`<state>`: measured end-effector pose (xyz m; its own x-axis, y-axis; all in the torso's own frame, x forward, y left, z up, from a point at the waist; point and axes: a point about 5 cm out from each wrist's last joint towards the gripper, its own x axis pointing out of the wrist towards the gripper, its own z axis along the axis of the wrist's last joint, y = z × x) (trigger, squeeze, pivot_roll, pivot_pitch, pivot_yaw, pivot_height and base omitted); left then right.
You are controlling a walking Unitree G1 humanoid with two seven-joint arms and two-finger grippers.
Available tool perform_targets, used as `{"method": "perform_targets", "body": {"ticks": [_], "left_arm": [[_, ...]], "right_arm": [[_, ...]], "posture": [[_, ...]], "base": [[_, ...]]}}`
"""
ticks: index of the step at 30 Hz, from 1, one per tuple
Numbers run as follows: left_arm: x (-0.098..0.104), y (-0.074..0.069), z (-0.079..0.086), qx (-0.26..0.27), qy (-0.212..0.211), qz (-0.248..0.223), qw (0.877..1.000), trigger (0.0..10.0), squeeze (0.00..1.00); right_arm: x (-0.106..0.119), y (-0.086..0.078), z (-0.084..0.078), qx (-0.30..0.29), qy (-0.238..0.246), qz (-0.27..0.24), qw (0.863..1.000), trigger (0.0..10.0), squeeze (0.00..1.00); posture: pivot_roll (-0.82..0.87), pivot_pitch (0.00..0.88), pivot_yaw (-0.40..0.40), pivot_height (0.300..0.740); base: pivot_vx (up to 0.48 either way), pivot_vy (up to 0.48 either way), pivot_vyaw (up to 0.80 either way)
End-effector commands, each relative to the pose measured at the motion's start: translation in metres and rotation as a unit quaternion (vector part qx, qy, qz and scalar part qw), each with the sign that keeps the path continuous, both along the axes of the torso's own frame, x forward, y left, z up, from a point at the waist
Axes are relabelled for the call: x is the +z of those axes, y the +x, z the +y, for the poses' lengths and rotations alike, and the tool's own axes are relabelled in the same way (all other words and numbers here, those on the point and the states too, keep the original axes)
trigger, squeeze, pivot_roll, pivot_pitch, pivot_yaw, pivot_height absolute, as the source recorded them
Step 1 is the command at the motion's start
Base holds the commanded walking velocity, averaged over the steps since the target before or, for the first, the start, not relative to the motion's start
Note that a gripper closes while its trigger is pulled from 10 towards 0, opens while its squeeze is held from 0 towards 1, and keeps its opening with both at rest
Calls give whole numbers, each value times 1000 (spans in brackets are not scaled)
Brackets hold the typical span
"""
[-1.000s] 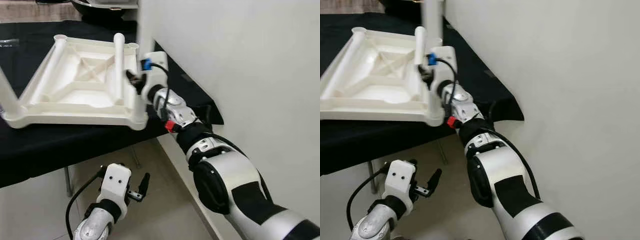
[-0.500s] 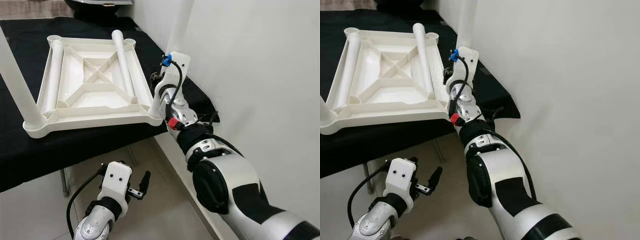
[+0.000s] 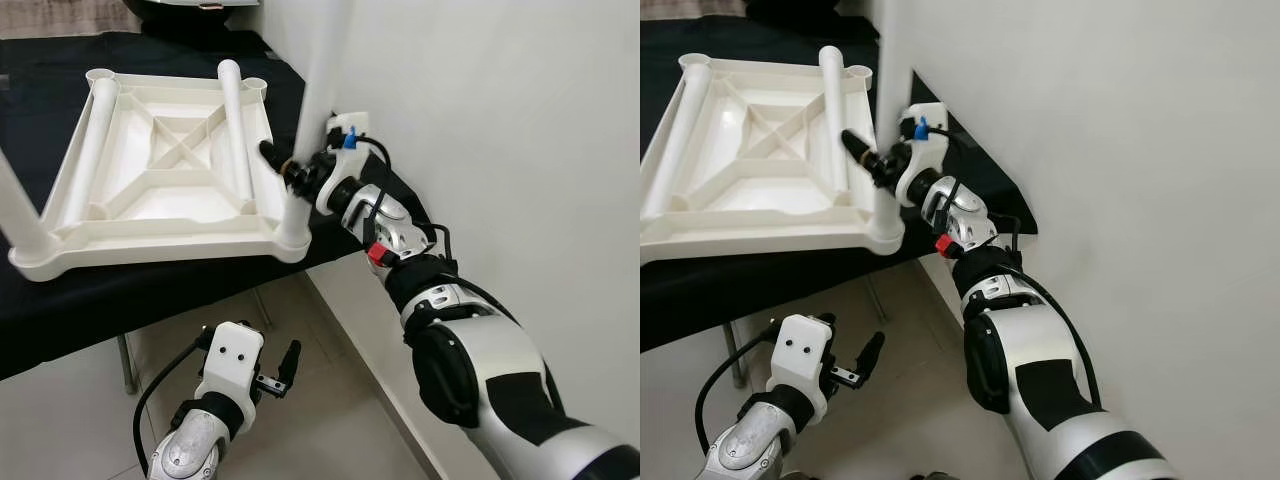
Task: Building children table
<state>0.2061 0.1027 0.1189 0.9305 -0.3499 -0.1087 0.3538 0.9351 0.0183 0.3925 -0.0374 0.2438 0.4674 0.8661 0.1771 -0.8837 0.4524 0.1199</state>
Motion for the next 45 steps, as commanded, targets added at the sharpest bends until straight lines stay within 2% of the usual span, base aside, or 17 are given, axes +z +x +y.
{"method": "perform_targets", "body": {"ticks": [1, 6, 10, 11, 16, 23, 25, 31, 32, 34, 35, 36, 38, 39, 43, 44, 45], "left_arm": [[-5, -3, -3, -4, -4, 12, 1000, 10000, 0], [-5, -3, -3, -5, -4, 14, 1000, 10000, 0], [-5, -4, -3, -5, -6, 14, 1000, 10000, 0], [-5, -4, -4, -5, -6, 14, 1000, 10000, 0], [-6, -5, -5, -6, -6, 15, 1000, 10000, 0], [-6, -6, -4, -8, -7, 17, 1000, 10000, 0], [-7, -6, -5, -11, -5, 18, 1000, 10000, 0], [-8, -7, -6, -11, -2, 18, 1000, 10000, 0], [-8, -7, -6, -11, -2, 18, 1000, 10000, 0], [-8, -8, -6, -12, -1, 19, 1000, 10000, 0], [-8, -8, -6, -13, -1, 19, 1000, 10000, 0], [-8, -8, -6, -14, -1, 19, 1000, 10000, 0], [-8, -8, -6, -15, -1, 19, 1000, 10000, 0], [-9, -8, -6, -15, -1, 20, 1000, 10000, 0], [-8, -8, -6, -15, -1, 20, 1000, 10000, 0], [-8, -8, -6, -15, -1, 20, 1000, 10000, 0], [-8, -8, -6, -15, -1, 20, 1000, 10000, 0]], "right_arm": [[-3, -6, 3, 61, -17, -3, 998, 10000, 0], [4, -17, 24, 156, -56, -39, 985, 10000, 0], [7, -17, 43, 110, -70, -48, 990, 9098, 0], [10, -14, 49, 62, -66, -42, 995, 0, 0], [15, -1, 48, -86, -51, -19, 995, 0, 0], [10, 17, 20, -315, -55, 37, 947, 0, 0], [-2, 24, -20, -538, -26, 104, 836, 0, 0], [-4, 20, -14, -572, -12, 118, 812, 0, 0], [-4, 20, -14, -572, -12, 118, 812, 0, 0], [1, 18, -2, -539, 15, 114, 835, 10000, 0], [4, 18, 0, -534, 18, 100, 839, 10000, 0], [8, 17, 3, -507, 30, 87, 857, 10000, 545], [10, 17, 5, -490, 36, 77, 867, 10000, 545], [12, 17, 5, -473, 47, 69, 877, 10000, 1000], [18, 18, 2, -438, 59, 47, 896, 10000, 1000], [20, 17, 8, -327, 81, 64, 940, 10000, 0], [20, 17, 8, -327, 81, 64, 940, 10000, 0]], "posture": [[124, 115, -180, 740], [125, 117, -181, 740], [126, 114, -184, 740], [128, 110, -189, 740], [132, 102, -192, 740], [117, 91, -184, 740], [123, 84, -184, 740], [129, 72, -181, 740], [129, 72, -181, 740], [127, 68, -178, 740], [127, 68, -178, 740], [127, 64, -177, 740], [127, 64, -177, 740], [127, 64, -177, 740], [125, 66, -175, 740], [123, 69, -174, 740], [123, 69, -174, 740]], "base": [[0, 0, 0], [0, 0, 0], [0, 0, 0], [0, 0, 0], [0, 0, 0], [0, 0, 0], [0, 0, 0], [0, 0, 0], [0, 0, 0], [0, 0, 0], [0, 0, 0], [0, 0, 0], [0, 0, 0], [0, 0, 0], [0, 0, 0], [0, 0, 0], [0, 0, 0]]}}
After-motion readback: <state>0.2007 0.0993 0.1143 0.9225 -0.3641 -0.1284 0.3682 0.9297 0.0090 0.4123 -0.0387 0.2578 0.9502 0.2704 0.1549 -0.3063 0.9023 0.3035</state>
